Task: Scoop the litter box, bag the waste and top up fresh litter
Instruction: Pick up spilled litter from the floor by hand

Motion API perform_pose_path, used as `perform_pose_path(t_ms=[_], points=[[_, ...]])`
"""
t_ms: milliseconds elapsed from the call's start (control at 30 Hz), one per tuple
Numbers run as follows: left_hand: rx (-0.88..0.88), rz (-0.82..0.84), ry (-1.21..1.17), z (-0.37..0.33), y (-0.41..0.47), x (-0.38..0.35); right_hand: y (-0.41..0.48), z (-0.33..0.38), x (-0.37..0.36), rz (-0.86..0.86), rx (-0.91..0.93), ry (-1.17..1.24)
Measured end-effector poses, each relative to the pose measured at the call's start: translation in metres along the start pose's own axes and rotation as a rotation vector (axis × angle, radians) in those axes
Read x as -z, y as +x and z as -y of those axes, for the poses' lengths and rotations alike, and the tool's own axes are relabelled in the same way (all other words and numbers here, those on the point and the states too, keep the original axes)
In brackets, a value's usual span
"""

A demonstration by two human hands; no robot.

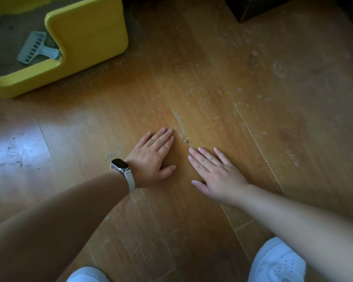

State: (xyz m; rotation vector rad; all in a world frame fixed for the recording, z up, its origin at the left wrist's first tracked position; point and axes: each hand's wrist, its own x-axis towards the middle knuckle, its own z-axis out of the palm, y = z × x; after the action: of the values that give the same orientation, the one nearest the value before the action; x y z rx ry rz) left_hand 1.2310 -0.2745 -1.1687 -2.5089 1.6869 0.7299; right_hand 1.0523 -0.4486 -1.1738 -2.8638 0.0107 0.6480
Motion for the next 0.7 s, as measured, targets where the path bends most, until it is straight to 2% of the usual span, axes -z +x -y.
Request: perform_pose_path(t_ms=[300, 400, 500, 700], points=[[-0.026, -0.023, -0.033, -0.017, -0.023, -0.017, 0.029, 0.003, 0.022, -0.063, -0.035, 0.056], [-0.016, -0.016, -0.045, -0.023, -0.020, -0.015, 0.029, -0.004, 0.029, -0.081, -0.100, 0.082], [0.011, -0.016, -0.046, -0.036, -0.010, -0.014, 0.035, -0.014, 0.037, -0.019, -0.137, 0.081], [0.127, -0.058, -0.075, -0.049, 0.010, -0.014, 0.040, -0.022, 0.043, 0.095, -0.063, 0.110]])
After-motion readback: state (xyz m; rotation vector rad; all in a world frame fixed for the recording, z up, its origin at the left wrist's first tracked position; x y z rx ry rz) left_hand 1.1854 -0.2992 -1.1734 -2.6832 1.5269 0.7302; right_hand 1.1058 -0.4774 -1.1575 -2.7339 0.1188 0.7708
